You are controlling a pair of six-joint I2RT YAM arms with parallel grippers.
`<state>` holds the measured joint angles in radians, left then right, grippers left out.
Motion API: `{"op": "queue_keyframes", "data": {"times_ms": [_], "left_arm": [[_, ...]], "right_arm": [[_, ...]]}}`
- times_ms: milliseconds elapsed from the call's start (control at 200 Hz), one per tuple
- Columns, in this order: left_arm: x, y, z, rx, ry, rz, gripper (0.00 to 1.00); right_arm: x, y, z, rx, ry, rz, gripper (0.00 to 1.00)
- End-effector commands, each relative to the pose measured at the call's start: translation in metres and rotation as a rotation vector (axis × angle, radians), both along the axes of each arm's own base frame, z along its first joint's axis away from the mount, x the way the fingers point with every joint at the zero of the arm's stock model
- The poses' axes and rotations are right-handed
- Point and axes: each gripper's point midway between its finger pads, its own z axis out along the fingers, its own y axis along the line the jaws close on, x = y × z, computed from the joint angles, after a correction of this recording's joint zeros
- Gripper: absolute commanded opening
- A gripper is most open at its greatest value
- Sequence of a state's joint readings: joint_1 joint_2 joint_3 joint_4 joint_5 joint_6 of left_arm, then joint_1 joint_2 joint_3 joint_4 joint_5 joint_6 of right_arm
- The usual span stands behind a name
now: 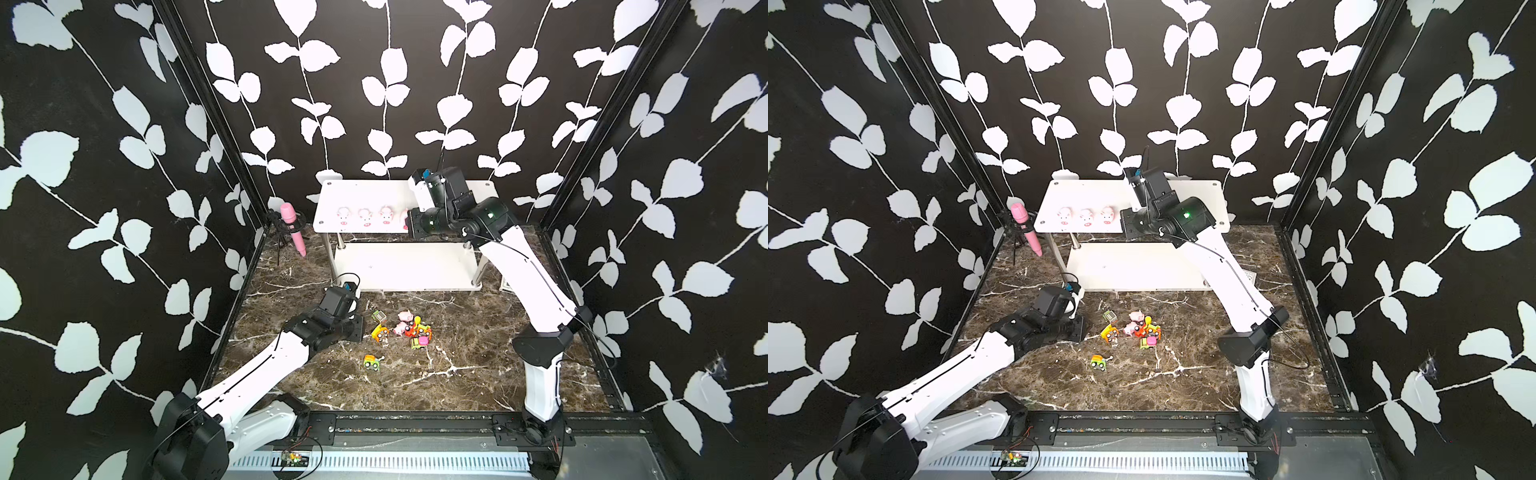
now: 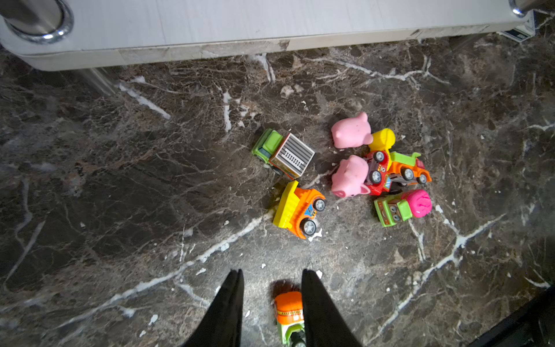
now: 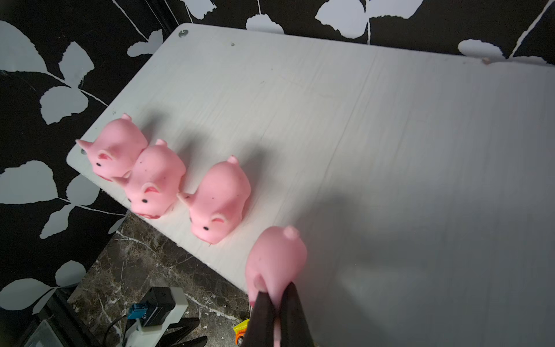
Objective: Organize plastic toys on shelves
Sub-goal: Place the plastic toy on the shelf.
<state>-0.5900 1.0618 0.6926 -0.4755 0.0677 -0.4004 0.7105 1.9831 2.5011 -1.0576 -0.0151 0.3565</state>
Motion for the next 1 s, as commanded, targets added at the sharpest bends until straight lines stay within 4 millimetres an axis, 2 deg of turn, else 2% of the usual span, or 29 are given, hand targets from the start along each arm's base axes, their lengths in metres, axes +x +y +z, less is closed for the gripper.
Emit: {"op": "queue_keyframes", "data": {"times_ms": [0, 90, 200, 455, 750, 995], "left_arm": [[-0.001, 0.001, -0.005, -0.004, 0.011, 0.004, 0.35], [-0.001, 0.0, -0.006, -0.006, 0.013, 0.003, 0.35], [-0.001, -0.001, -0.006, -0.006, 0.015, 0.001, 0.34], [-0.001, -0.003, -0.01, -0.016, 0.027, -0.001, 0.34], [-0.001, -0.004, -0.01, -0.022, 0.03, -0.005, 0.34], [-0.001, -0.011, -0.007, -0.044, 0.031, -0.036, 0.35]], "right_arm": [[0.014, -0.003, 0.01, 0.029, -0.035, -0.035, 0.04], [0.015, -0.003, 0.009, 0.031, -0.032, -0.036, 0.11], [0.016, -0.005, 0.009, 0.03, -0.034, -0.045, 0.14], [0.017, -0.006, 0.012, 0.037, -0.039, -0.045, 0.33], [0.012, -0.01, 0.025, 0.051, -0.065, -0.029, 0.39], [-0.013, -0.016, 0.047, 0.086, -0.126, 0.052, 0.44]]}}
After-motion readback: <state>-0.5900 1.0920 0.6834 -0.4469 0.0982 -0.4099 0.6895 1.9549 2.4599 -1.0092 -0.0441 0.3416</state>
